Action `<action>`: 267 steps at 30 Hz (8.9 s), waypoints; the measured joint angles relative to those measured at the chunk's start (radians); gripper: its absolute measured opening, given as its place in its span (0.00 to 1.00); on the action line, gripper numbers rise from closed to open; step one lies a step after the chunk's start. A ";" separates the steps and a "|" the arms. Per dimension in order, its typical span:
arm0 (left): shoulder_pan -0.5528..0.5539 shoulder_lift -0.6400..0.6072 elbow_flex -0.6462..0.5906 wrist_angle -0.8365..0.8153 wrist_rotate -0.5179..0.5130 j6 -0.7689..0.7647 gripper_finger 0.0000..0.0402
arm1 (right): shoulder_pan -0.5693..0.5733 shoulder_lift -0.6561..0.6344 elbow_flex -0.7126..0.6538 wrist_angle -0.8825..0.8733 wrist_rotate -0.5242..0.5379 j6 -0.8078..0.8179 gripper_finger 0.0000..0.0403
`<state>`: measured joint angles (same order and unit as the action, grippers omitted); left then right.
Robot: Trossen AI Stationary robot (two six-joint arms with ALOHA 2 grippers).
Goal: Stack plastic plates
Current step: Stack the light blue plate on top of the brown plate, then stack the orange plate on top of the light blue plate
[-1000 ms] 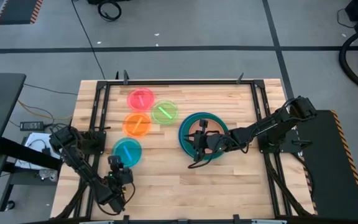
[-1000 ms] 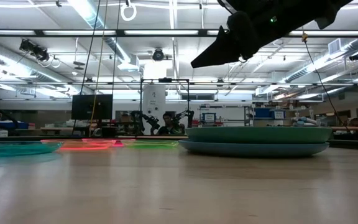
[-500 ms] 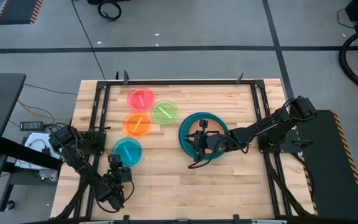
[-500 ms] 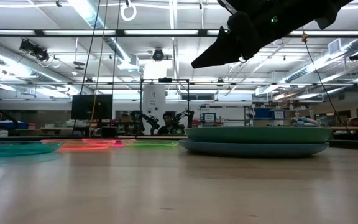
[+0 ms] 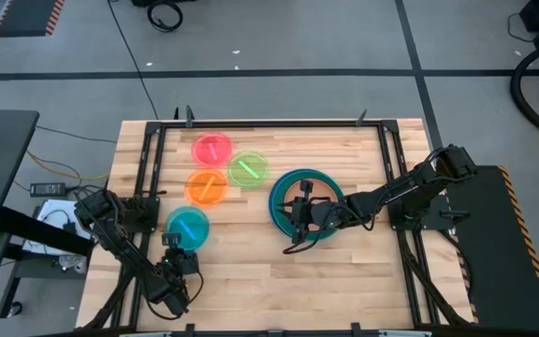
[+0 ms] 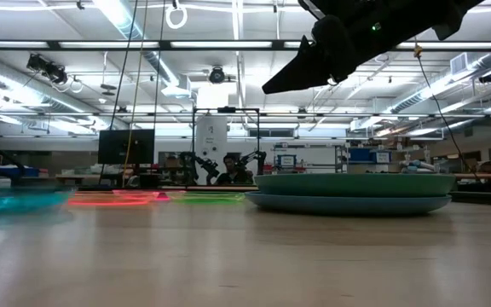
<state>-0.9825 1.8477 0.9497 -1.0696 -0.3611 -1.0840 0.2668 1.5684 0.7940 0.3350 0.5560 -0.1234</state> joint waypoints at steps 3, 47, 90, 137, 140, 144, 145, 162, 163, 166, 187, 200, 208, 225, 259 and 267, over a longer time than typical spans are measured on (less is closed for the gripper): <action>0.000 0.000 0.014 -0.002 0.011 0.014 0.02 | 0.000 0.000 0.000 0.000 0.000 0.000 0.18; 0.175 -0.001 0.264 -0.164 -0.213 0.659 0.01 | 0.000 0.000 0.000 -0.040 -0.001 0.042 0.18; 0.273 -0.002 0.264 -0.063 -0.548 1.093 0.01 | 0.174 -0.002 0.000 -0.115 0.239 0.130 0.18; 0.538 -0.002 0.264 0.532 -0.536 1.847 0.01 | 0.226 -0.042 0.000 -0.300 0.351 0.263 0.18; 0.554 -0.002 0.264 0.589 -0.503 1.893 0.01 | 0.243 -0.042 0.000 -0.300 0.408 0.252 0.18; 0.579 -0.002 0.264 0.671 -0.451 1.956 0.01 | 0.271 -0.043 0.000 -0.300 0.492 0.231 0.18; 0.586 -0.002 0.264 0.692 -0.427 1.964 0.01 | 0.277 -0.042 0.000 -0.300 0.509 0.228 0.18; 0.695 -0.002 0.264 0.849 -0.148 2.039 0.01 | 0.328 -0.078 0.000 -0.291 0.554 0.235 0.18; 0.703 -0.002 0.264 0.862 -0.137 2.039 0.01 | 0.331 -0.084 0.000 -0.291 0.554 0.235 0.18; 0.725 -0.002 0.264 0.903 -0.098 2.039 0.01 | 0.336 -0.092 0.000 -0.291 0.553 0.236 0.18; 0.818 0.119 0.262 1.121 0.080 2.037 0.15 | 0.334 -0.091 0.001 -0.303 0.543 0.287 0.18; 0.829 0.076 0.263 1.134 0.064 1.764 0.40 | 0.280 -0.169 0.000 -0.310 0.434 0.383 0.18; 0.827 0.058 0.263 1.058 0.061 1.696 0.37 | 0.186 -0.340 0.000 -0.330 0.371 0.402 0.18; 0.835 -0.237 0.108 1.000 0.205 1.593 0.36 | 0.123 -0.369 0.001 -0.318 0.354 0.604 0.18; 0.868 -0.656 -0.187 0.968 0.236 1.487 0.36 | -0.096 -0.244 0.011 -0.121 0.096 0.556 0.18; 0.894 -0.693 -0.280 1.013 0.236 1.468 0.36 | -0.093 -0.223 0.011 -0.118 0.097 0.548 0.18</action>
<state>-0.0885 1.1548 0.6694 -0.0566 -0.1254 0.3842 0.1741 1.3452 0.8052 0.2174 0.6525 0.4242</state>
